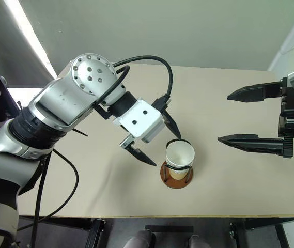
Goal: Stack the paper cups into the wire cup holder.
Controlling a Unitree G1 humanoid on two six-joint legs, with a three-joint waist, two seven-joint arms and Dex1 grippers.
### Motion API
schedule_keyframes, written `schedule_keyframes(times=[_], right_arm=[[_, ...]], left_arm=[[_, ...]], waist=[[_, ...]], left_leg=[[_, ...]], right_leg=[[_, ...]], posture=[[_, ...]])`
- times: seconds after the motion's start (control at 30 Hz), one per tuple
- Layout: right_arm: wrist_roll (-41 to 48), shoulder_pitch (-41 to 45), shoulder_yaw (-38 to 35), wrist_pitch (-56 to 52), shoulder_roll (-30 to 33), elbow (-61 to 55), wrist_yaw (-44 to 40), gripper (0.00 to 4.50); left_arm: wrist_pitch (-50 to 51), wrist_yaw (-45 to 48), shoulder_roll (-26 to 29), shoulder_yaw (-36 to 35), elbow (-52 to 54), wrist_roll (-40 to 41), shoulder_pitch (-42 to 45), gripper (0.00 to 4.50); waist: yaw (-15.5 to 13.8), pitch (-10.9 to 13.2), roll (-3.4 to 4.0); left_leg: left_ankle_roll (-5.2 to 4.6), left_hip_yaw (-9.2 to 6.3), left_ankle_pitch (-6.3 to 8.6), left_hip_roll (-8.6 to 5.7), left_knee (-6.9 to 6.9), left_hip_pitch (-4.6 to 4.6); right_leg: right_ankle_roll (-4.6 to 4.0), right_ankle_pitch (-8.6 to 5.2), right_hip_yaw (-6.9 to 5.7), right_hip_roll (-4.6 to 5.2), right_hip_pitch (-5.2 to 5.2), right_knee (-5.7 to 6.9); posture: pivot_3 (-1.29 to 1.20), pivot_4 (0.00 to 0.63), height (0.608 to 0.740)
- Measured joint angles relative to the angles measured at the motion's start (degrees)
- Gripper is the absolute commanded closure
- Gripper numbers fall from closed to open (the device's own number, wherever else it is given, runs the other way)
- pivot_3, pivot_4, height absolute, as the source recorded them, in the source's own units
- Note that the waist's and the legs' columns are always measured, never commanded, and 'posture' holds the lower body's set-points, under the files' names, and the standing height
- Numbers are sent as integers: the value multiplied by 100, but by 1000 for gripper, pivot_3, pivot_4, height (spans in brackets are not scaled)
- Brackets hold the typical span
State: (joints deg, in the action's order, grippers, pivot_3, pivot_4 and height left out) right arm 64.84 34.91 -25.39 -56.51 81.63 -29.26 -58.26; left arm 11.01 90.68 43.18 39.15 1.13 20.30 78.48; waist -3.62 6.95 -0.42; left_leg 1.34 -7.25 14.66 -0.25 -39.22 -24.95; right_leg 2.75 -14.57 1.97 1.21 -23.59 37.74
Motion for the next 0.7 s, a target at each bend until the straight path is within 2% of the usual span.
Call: schedule_keyframes(times=[0.17, 0.33, 0.53, 0.63, 0.67, 0.7], right_arm=[[-225, -4, 181, 148, -111, 33, 144, 0], [-559, -184, 464, 304, -612, 228, 329, 0], [-1494, -238, 1187, 852, -1743, 1239, 739, 0], [-1963, -227, 1314, 1160, -2323, 1749, 1034, 0], [-2072, -203, 1361, 1218, -2455, 1855, 1110, 0], [-2210, -178, 1420, 1328, -2662, 1942, 1223, 0]], left_arm=[[520, -41, -514, -400, -240, -51, 30, 28], [1538, -373, -967, -845, -471, -39, 265, 28], [3040, -1630, -1660, -1697, -1319, 8, 836, 28], [3494, -2466, -1983, -2216, -2225, -70, 1288, 28], [3506, -2640, -1914, -2393, -2143, -88, 1091, 28], [3341, -2761, -1574, -2845, -1422, -13, 214, 28]], waist=[[-1, 0, 0], [-3, 0, 0], [-4, 3, 6], [-2, 3, 5], [0, -4, 19], [47, -50, 91]], left_leg=[[-1, 1, 0, 0, -2, 1], [-1, 4, 0, 0, -5, 1], [-10, 10, 5, 0, -40, 0], [-14, 11, 8, 1, -46, 2], [-17, 13, 8, 1, -40, 2], [-26, 36, 12, 0, -8, 35]], right_leg=[[1, 0, 0, 1, 1, 4], [3, 1, 0, 1, 1, 7], [16, 9, 3, 2, 6, 17], [17, 10, 4, 2, 8, 17], [20, 12, 6, 3, 7, 11], [28, 16, 35, 1, 26, 8]], posture=[[0, 150, 740], [0, 150, 740], [0, 150, 740], [0, 150, 740], [0, 150, 740], [0, 150, 740]])
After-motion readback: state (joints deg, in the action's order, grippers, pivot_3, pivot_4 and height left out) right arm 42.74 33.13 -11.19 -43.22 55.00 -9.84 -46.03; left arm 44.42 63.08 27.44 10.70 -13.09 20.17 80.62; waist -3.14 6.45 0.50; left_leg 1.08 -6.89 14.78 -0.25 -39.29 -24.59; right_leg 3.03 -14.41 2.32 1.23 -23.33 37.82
